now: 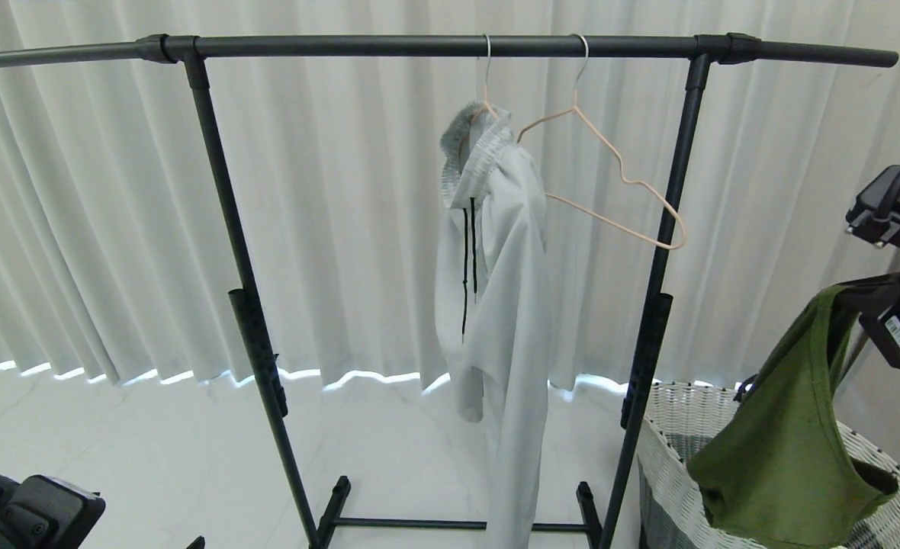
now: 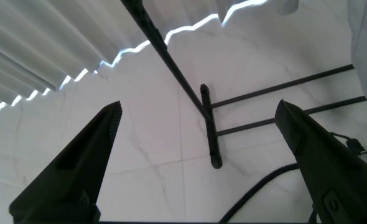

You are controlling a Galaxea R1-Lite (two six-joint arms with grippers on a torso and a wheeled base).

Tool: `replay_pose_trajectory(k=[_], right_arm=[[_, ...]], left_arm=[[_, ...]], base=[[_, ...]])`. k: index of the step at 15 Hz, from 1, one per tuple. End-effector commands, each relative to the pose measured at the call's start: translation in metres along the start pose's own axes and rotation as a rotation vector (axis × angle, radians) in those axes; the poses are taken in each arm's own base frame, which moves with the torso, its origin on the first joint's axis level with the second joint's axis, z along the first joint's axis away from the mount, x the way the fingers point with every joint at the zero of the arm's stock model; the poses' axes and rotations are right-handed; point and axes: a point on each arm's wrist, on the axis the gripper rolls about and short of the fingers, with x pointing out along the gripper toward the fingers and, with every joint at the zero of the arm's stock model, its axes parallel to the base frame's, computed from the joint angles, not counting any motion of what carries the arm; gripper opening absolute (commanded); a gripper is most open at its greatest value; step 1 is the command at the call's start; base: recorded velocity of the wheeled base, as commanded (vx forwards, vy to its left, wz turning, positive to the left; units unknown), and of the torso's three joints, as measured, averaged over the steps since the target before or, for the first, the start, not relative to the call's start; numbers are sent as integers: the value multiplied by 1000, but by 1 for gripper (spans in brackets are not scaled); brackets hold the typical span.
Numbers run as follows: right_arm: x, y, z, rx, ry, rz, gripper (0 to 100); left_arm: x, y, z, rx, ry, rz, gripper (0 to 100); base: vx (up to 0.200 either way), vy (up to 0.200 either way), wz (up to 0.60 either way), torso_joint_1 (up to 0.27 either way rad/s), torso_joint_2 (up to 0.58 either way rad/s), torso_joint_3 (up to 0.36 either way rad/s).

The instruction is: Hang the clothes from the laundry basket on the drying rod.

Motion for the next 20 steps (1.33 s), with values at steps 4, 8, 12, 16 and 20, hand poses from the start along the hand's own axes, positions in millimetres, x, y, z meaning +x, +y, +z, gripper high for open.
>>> replay_pose_trajectory(k=[4, 8, 12, 16, 20], right_arm=[[-4, 13, 9, -40, -39, 48, 0], [-6, 20, 12, -59, -58, 78, 0], [-12, 30, 19, -87, -104, 124, 0], [-19, 39, 31, -107, -162, 169, 0], [-24, 46, 34, -78, -188, 204, 0]], left_arm=[[-2, 1, 0, 0, -16, 10, 100], [-5, 1, 1, 0, -42, 11, 100], [-5, 1, 0, 8, -35, 3, 100], [-10, -2, -5, 16, -35, -48, 100], [-16, -2, 0, 12, -129, -128, 100]], base=[[0, 200, 0, 0, 2, 2], [0, 100, 0, 4, -1, 0], [0, 0, 0, 0, 0, 0], [0, 0, 0, 0, 0, 0], [0, 0, 0, 0, 0, 0]])
